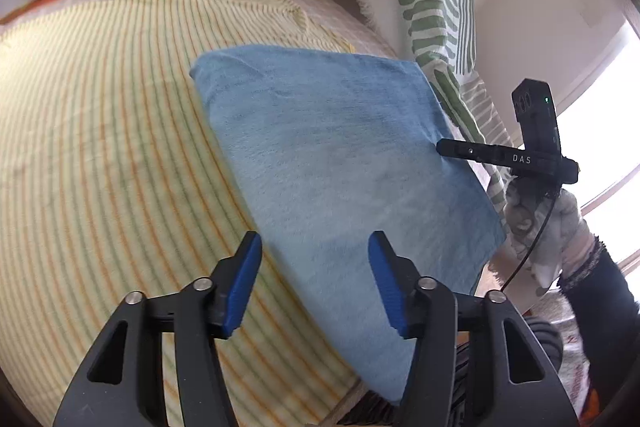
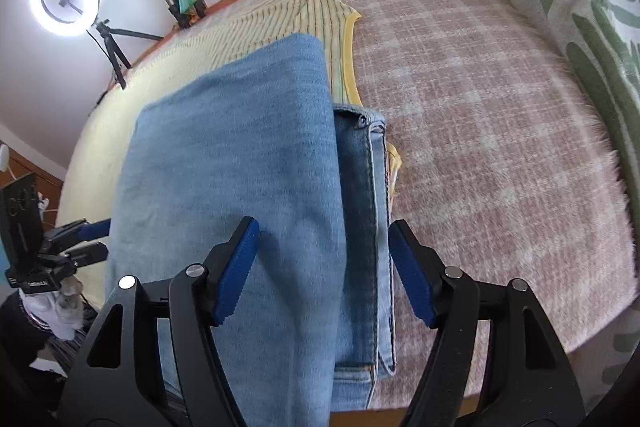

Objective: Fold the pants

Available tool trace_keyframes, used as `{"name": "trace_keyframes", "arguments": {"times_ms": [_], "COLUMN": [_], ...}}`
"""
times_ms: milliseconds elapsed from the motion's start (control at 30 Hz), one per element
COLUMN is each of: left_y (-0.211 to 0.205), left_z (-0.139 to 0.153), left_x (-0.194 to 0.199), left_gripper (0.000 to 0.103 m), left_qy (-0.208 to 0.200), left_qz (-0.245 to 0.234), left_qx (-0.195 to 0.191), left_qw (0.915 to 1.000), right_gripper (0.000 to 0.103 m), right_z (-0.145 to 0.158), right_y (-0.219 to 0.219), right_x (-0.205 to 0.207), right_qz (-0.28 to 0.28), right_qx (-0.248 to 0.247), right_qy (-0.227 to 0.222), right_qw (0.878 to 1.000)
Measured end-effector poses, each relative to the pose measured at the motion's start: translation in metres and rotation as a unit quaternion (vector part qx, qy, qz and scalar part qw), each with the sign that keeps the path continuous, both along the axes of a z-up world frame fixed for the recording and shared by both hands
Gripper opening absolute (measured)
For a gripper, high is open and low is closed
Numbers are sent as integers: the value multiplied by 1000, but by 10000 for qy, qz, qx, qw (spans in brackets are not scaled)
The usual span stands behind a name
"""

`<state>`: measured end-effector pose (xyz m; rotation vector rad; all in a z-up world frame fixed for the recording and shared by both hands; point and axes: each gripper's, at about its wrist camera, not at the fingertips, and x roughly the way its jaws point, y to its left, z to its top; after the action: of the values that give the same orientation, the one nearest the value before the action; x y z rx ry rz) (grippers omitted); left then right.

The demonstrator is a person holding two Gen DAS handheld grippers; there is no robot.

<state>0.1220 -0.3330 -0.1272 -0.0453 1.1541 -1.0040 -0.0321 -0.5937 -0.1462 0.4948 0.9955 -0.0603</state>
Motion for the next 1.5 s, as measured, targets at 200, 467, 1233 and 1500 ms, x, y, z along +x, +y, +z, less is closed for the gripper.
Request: {"name": "trace_keyframes", "arguments": {"times_ms": [200, 467, 1233, 1500], "left_y": [-12, -26, -44, -41], "left_z": [-12, -10, -15, 12], "left_x": [10, 6, 13, 1], "left_gripper": [56, 56, 48, 17], "left_qy": [330, -1, -132, -585], "left_qz": [161, 56, 112, -26], "left_qx": [-54, 233, 105, -263], "left_qw": [9993, 9997, 9998, 9979], "right_gripper": [70, 49, 28, 9], "right_z": [-4, -3, 8, 51], "right_y": [2, 14, 32, 68], "right_x": [7, 17, 12, -3], "right_qz": [159, 392, 432, 372], "right_qx": [116, 108, -440, -1216], "right_qy": [-188, -314, -423, -620], "right_qw": [9996, 9987, 9972, 9899]}}
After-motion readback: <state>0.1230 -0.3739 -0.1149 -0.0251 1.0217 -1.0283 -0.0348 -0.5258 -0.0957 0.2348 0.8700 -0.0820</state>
